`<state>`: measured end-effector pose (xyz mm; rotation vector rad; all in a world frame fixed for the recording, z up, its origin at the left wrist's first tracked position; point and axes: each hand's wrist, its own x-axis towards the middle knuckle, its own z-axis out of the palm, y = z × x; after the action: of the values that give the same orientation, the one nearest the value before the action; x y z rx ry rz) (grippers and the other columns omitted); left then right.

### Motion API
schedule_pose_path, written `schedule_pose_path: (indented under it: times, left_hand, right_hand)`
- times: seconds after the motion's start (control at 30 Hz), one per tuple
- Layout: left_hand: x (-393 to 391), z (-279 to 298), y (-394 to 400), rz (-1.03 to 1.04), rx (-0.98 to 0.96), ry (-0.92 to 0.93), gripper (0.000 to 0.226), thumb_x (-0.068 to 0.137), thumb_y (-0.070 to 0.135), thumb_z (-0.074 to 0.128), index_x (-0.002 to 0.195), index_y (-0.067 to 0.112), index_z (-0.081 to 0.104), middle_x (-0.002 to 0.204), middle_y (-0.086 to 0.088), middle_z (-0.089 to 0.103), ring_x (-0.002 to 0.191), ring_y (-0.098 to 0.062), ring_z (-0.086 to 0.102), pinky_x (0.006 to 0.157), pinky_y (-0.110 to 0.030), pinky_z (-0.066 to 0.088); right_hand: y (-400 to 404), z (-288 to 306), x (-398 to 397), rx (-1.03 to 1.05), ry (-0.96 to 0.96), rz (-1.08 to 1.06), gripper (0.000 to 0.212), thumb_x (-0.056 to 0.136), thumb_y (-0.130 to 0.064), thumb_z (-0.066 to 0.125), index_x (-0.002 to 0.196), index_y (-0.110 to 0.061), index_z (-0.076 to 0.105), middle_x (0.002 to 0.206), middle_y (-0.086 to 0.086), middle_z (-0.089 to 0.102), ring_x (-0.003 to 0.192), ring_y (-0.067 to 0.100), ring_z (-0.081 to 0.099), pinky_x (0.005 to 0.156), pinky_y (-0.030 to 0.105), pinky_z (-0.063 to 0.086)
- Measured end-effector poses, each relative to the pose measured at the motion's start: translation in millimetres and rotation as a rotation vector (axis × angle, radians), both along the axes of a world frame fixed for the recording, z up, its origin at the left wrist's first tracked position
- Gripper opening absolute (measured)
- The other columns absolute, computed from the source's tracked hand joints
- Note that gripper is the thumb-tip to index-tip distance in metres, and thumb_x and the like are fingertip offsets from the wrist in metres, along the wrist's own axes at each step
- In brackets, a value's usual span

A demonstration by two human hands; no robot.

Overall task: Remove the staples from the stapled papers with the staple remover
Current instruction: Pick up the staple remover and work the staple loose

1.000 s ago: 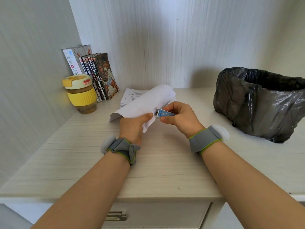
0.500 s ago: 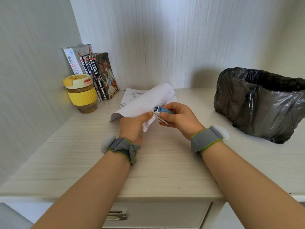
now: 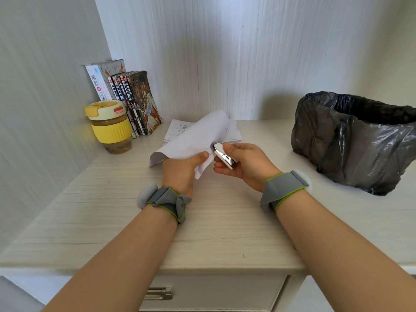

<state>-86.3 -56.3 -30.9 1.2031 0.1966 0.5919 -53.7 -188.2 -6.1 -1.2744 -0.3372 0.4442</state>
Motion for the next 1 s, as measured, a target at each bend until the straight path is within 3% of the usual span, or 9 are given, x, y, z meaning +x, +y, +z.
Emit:
schedule_pose_path:
  times: [0.17, 0.43, 0.63, 0.8, 1.0]
  left_hand:
    - [-0.8, 0.9, -0.6, -0.008, 0.036, -0.006, 0.041, 0.070, -0.010, 0.068, 0.101, 0.014, 0.060, 0.116, -0.009, 0.061, 0.111, -0.024, 0.058, 0.103, -0.042, 0.043]
    - [-0.2, -0.4, 0.7, -0.030, 0.074, 0.008, 0.040, 0.070, -0.009, 0.069, 0.100, 0.015, 0.059, 0.112, -0.004, 0.062, 0.107, -0.020, 0.058, 0.097, -0.034, 0.044]
    - [1.4, -1.5, 2.8, -0.024, 0.091, 0.041, 0.039, 0.070, -0.007, 0.070, 0.105, 0.008, 0.061, 0.119, -0.013, 0.062, 0.112, -0.026, 0.058, 0.100, -0.038, 0.044]
    - [-0.6, -1.0, 1.5, -0.040, 0.073, 0.038, 0.034, 0.070, -0.008, 0.070, 0.093, 0.016, 0.063, 0.110, -0.006, 0.063, 0.104, -0.021, 0.059, 0.090, -0.032, 0.045]
    - [-1.0, 0.4, -0.1, -0.039, 0.063, 0.032, 0.037, 0.070, -0.009, 0.069, 0.099, 0.013, 0.061, 0.111, -0.006, 0.062, 0.104, -0.021, 0.059, 0.090, -0.031, 0.045]
  right_hand:
    - [-2.0, 1.6, 0.3, 0.024, 0.054, 0.019, 0.025, 0.095, -0.015, 0.045, 0.082, 0.001, 0.059, 0.074, 0.015, 0.058, 0.049, 0.013, 0.063, 0.060, 0.029, 0.059]
    - [-4.3, 1.9, 3.1, 0.017, 0.119, 0.002, 0.026, 0.095, -0.020, 0.047, 0.084, 0.000, 0.060, 0.055, 0.007, 0.065, 0.044, 0.011, 0.061, 0.050, 0.024, 0.057]
    - [-4.8, 0.8, 3.5, 0.018, 0.157, -0.005, 0.027, 0.094, -0.024, 0.048, 0.084, -0.003, 0.060, 0.057, 0.007, 0.064, 0.043, 0.010, 0.059, 0.046, 0.021, 0.054]
    - [-5.8, 1.5, 3.4, 0.032, 0.194, 0.003, 0.027, 0.094, -0.025, 0.048, 0.084, -0.004, 0.060, 0.054, 0.006, 0.064, 0.045, 0.011, 0.057, 0.045, 0.019, 0.052]
    - [-6.6, 1.5, 4.0, 0.055, 0.242, 0.017, 0.027, 0.095, -0.025, 0.046, 0.084, -0.004, 0.059, 0.051, 0.006, 0.064, 0.044, 0.011, 0.057, 0.043, 0.018, 0.051]
